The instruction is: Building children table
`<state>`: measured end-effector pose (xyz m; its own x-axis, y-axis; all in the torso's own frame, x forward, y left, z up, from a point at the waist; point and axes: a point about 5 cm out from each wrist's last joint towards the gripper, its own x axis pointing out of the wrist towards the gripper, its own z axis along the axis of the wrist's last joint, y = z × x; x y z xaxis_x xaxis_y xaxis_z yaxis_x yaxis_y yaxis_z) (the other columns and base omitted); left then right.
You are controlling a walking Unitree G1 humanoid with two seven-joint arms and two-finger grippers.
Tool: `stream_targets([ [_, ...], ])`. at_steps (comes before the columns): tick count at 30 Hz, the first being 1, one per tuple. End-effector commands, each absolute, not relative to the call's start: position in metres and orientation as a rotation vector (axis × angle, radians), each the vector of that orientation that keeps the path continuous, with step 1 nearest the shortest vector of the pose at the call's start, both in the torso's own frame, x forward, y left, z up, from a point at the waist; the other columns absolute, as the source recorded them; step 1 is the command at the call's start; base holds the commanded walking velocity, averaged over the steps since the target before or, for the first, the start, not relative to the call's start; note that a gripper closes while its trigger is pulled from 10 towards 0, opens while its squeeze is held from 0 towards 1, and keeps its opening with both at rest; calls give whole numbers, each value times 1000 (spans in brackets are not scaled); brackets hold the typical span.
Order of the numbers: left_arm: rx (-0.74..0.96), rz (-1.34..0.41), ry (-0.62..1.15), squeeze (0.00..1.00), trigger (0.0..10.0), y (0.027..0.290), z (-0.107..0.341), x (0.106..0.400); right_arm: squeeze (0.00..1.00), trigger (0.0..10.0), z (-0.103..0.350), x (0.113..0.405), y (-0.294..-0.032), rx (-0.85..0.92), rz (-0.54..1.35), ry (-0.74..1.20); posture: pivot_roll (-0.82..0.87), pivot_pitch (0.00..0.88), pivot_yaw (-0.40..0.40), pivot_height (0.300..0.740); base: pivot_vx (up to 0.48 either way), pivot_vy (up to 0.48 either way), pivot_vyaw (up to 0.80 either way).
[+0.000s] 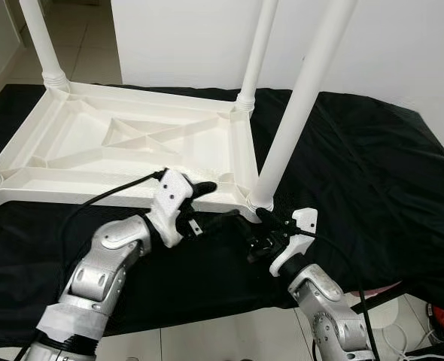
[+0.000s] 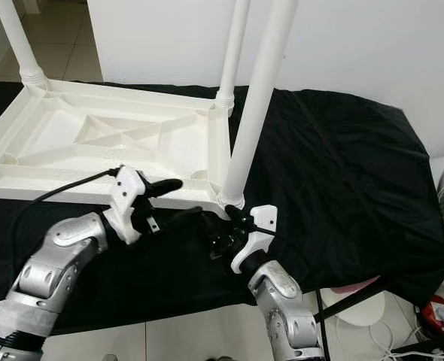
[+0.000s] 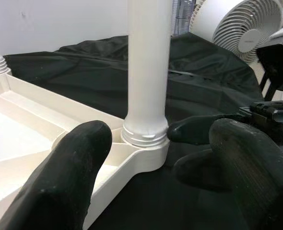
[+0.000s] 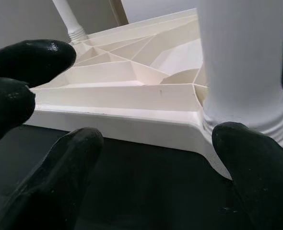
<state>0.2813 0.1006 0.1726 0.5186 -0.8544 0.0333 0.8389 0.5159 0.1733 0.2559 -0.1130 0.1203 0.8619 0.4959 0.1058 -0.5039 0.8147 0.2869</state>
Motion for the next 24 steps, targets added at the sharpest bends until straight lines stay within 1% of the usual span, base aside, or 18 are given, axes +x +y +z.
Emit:
stream_targets([
  [1,158,-1010,-113,0,10000,103,171,281,0,10000,119,254,-118,315,520,-15,81,72,-100,740,0,0,0],
  [5,172,-955,-118,0,10000,112,172,288,0,10000,120,254,-122,302,531,-21,81,74,-96,740,0,0,0],
  [10,172,-926,-125,0,10000,115,174,292,0,10000,121,255,-124,294,535,-26,81,74,-96,740,0,0,0],
  [12,184,-861,-142,0,10000,120,178,298,0,10000,123,255,-124,275,564,-31,76,76,-90,740,0,0,0],
  [13,184,-861,-142,0,10000,120,178,298,0,10000,123,255,-124,275,564,-31,76,76,-90,740,0,0,0],
  [14,196,-806,-148,0,10000,125,179,303,0,10000,125,255,-123,258,600,-32,76,76,-90,740,0,0,0],
  [15,196,-806,-148,0,10000,125,179,303,0,10000,125,255,-123,258,600,-32,76,76,-90,740,0,0,0],
  [17,225,-698,-138,0,10000,133,178,314,0,10000,128,257,-122,210,673,-33,72,76,-87,740,0,0,0],
  [24,263,-596,-121,0,10000,141,175,322,0,10000,138,269,-128,137,727,-51,74,76,-86,740,0,0,0],
])
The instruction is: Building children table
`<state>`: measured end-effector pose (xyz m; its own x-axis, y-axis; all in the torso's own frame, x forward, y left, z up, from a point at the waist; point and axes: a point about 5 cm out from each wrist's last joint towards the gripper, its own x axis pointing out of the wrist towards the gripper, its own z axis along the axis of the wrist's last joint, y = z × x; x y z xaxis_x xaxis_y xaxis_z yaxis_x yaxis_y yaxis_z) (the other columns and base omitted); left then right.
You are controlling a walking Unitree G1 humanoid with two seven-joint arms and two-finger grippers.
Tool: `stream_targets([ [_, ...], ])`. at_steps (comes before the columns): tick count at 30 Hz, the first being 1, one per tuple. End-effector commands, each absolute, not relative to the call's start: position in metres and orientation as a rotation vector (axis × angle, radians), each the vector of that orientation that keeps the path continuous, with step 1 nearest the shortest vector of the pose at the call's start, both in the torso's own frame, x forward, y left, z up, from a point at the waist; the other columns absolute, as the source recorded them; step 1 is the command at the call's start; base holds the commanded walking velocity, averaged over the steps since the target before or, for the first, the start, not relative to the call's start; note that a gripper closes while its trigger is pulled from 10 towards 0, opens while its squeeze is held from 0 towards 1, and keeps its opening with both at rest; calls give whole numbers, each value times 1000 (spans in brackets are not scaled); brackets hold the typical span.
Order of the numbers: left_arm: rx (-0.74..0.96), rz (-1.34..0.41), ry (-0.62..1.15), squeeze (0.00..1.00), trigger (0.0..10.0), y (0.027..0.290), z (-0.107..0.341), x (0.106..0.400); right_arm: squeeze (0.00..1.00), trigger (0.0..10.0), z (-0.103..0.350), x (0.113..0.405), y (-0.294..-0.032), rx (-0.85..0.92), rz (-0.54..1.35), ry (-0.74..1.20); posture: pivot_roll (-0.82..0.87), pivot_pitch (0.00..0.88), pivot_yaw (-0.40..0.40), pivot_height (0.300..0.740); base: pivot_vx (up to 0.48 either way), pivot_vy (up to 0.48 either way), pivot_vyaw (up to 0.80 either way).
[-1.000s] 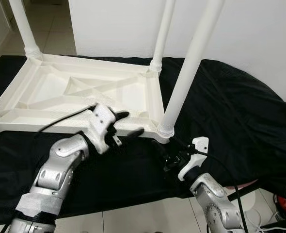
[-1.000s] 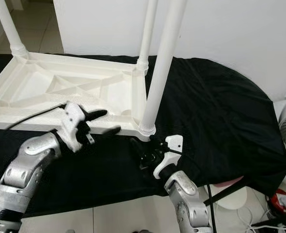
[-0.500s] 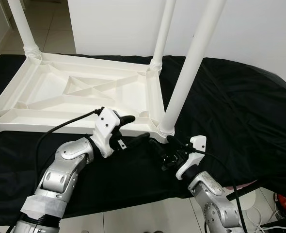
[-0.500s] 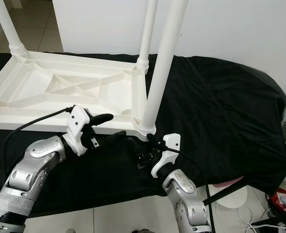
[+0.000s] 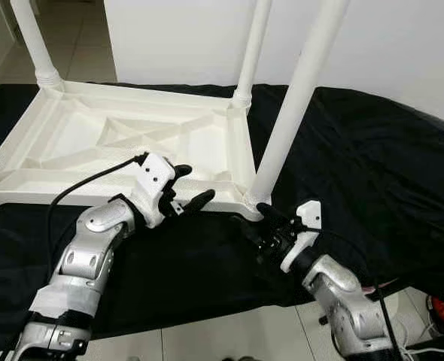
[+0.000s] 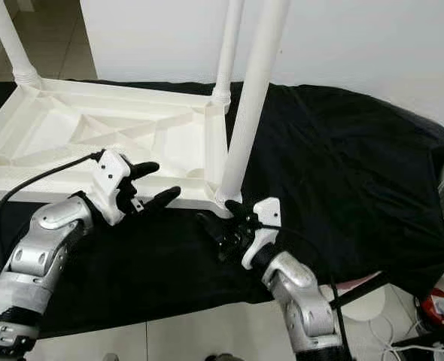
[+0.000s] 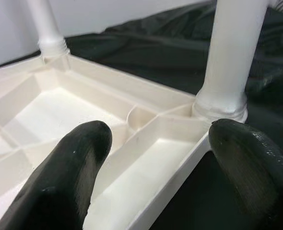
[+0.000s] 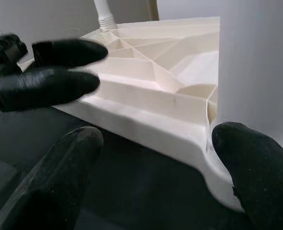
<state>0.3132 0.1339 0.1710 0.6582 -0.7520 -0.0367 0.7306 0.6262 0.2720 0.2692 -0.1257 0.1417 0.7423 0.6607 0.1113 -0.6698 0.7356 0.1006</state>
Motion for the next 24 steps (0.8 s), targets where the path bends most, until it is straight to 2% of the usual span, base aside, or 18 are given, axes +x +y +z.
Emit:
stream_targets([
  [1,282,-576,-106,0,10000,144,172,324,0,10000,142,275,-133,107,731,-64,78,75,-86,740,0,0,0],
  [16,397,-521,71,0,10000,161,147,335,0,10000,150,301,-166,62,572,-97,82,76,-79,740,0,0,0],
  [18,434,-483,103,0,10000,169,144,341,0,10000,148,305,-177,61,511,-98,80,75,-71,740,0,0,0],
  [24,469,-410,77,0,10000,175,155,356,0,10000,145,308,-185,72,465,-98,76,73,-64,740,0,0,0],
])
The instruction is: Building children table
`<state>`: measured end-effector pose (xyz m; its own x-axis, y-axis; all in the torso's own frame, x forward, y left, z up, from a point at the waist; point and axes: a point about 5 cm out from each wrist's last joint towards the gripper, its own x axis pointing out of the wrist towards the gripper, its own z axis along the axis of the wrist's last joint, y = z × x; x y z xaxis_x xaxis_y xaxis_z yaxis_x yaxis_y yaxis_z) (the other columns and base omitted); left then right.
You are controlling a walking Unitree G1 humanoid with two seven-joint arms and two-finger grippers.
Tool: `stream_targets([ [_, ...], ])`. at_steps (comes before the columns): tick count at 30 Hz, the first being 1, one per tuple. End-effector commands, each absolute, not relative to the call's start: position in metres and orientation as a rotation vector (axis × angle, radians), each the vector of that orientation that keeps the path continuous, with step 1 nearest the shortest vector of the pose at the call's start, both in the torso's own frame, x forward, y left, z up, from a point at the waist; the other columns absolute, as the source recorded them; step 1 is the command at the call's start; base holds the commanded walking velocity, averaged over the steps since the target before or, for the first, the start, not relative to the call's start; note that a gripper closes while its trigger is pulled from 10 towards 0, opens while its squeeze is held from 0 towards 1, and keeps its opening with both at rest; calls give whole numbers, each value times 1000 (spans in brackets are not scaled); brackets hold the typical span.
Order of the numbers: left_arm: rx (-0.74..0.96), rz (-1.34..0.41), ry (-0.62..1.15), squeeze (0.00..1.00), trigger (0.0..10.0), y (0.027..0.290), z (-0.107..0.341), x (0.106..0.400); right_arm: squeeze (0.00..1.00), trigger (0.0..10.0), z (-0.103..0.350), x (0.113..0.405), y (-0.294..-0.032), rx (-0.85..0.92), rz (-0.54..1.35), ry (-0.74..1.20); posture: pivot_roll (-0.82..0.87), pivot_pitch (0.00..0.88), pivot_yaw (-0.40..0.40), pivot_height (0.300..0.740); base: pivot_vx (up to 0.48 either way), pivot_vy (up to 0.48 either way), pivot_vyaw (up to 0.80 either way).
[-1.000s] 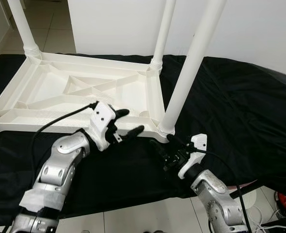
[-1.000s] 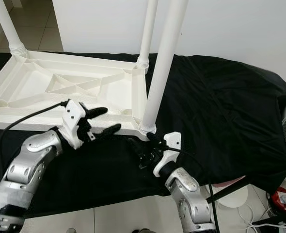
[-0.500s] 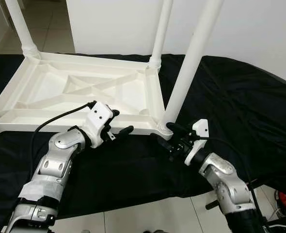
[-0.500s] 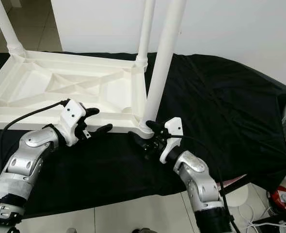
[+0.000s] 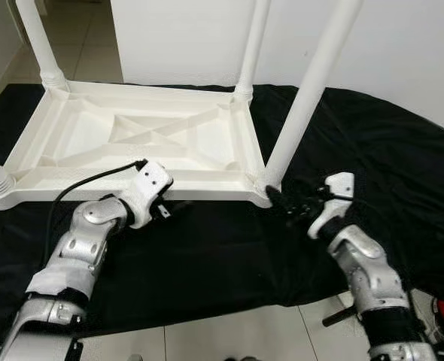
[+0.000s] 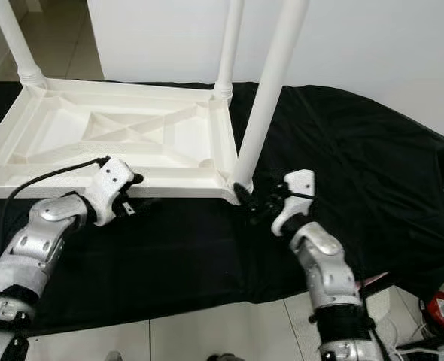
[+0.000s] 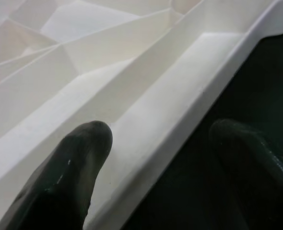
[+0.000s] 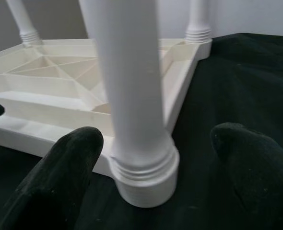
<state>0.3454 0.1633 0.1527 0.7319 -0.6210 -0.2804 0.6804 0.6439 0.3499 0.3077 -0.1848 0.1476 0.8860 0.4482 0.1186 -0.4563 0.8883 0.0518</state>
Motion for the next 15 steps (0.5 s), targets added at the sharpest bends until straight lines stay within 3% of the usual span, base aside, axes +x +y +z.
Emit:
stream_targets([
  [1,469,-410,77,0,10000,175,155,356,0,10000,145,308,-185,72,465,-98,76,73,-64,740,0,0,0],
  [15,588,-385,129,0,10000,188,161,374,0,10000,133,292,-151,127,567,-94,59,54,-45,740,0,0,0],
])
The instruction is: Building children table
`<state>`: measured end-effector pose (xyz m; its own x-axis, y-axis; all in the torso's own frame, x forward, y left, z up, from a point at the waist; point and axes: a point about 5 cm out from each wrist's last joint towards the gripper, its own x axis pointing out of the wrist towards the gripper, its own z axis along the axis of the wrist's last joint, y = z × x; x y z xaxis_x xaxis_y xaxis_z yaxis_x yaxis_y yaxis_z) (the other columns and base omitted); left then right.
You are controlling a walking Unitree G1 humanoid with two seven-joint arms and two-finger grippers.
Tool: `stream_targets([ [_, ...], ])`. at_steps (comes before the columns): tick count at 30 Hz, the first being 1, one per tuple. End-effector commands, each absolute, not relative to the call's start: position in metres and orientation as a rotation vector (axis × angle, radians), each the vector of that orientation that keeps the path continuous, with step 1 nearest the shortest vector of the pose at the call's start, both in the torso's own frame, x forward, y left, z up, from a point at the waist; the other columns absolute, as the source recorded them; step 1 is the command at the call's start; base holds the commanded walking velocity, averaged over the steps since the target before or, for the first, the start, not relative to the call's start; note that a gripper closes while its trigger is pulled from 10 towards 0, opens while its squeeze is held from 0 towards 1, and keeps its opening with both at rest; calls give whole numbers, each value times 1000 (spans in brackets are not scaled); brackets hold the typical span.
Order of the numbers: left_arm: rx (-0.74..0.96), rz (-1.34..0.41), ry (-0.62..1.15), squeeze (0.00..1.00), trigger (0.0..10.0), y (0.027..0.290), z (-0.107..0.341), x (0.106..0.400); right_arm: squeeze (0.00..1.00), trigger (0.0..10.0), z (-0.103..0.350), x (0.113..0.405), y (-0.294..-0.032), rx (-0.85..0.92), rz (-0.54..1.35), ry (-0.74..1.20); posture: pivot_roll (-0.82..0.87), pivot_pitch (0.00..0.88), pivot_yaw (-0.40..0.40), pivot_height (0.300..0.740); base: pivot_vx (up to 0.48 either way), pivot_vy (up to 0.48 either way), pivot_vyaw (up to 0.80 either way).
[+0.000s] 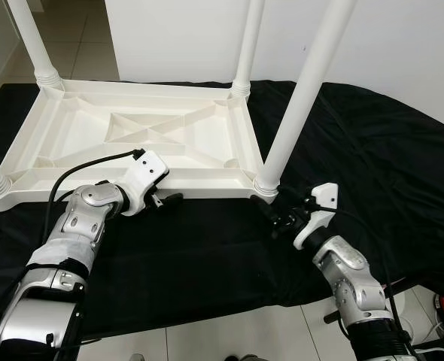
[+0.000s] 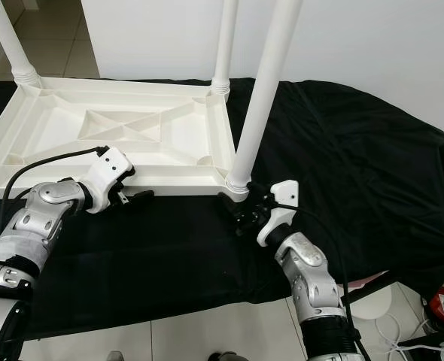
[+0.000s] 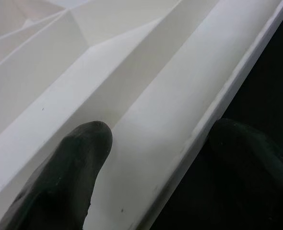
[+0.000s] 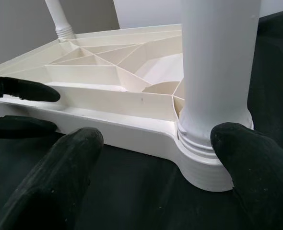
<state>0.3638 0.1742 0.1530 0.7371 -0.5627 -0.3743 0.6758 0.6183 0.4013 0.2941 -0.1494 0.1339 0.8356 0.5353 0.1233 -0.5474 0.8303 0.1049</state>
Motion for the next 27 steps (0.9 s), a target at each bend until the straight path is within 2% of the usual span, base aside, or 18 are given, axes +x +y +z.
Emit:
stream_targets([
  [1,609,-391,136,0,10000,189,160,375,0,10000,132,292,-151,129,567,-94,58,52,-42,740,0,0,0],
  [7,676,-423,162,0,10000,192,156,375,0,10000,131,292,-152,132,561,-91,58,48,-38,740,0,0,0],
  [8,683,-425,164,0,6784,193,155,375,0,10000,131,292,-152,132,559,-92,58,46,-36,740,0,0,0],
  [10,683,-425,164,0,6784,193,155,375,0,10000,131,292,-152,132,559,-92,58,46,-36,740,0,0,0],
  [11,674,-428,158,0,2275,192,156,376,0,10000,132,293,-152,130,558,-94,58,42,-35,740,0,0,0],
  [12,674,-428,158,0,2275,192,156,376,0,10000,132,293,-152,130,558,-94,58,42,-35,740,0,0,0],
  [13,668,-431,151,0,0,190,156,376,0,10000,132,293,-152,129,556,-95,58,37,-34,740,0,0,0],
  [18,653,-445,140,0,0,184,155,377,0,10000,132,294,-151,128,555,-95,58,33,-33,740,0,0,0],
  [23,620,-489,114,0,0,167,155,377,0,10000,130,294,-150,126,554,-92,55,23,-27,740,0,0,0],
  [27,583,-553,80,0,0,142,153,375,0,10000,130,295,-151,126,549,-92,51,23,-27,740,0,0,0],
])
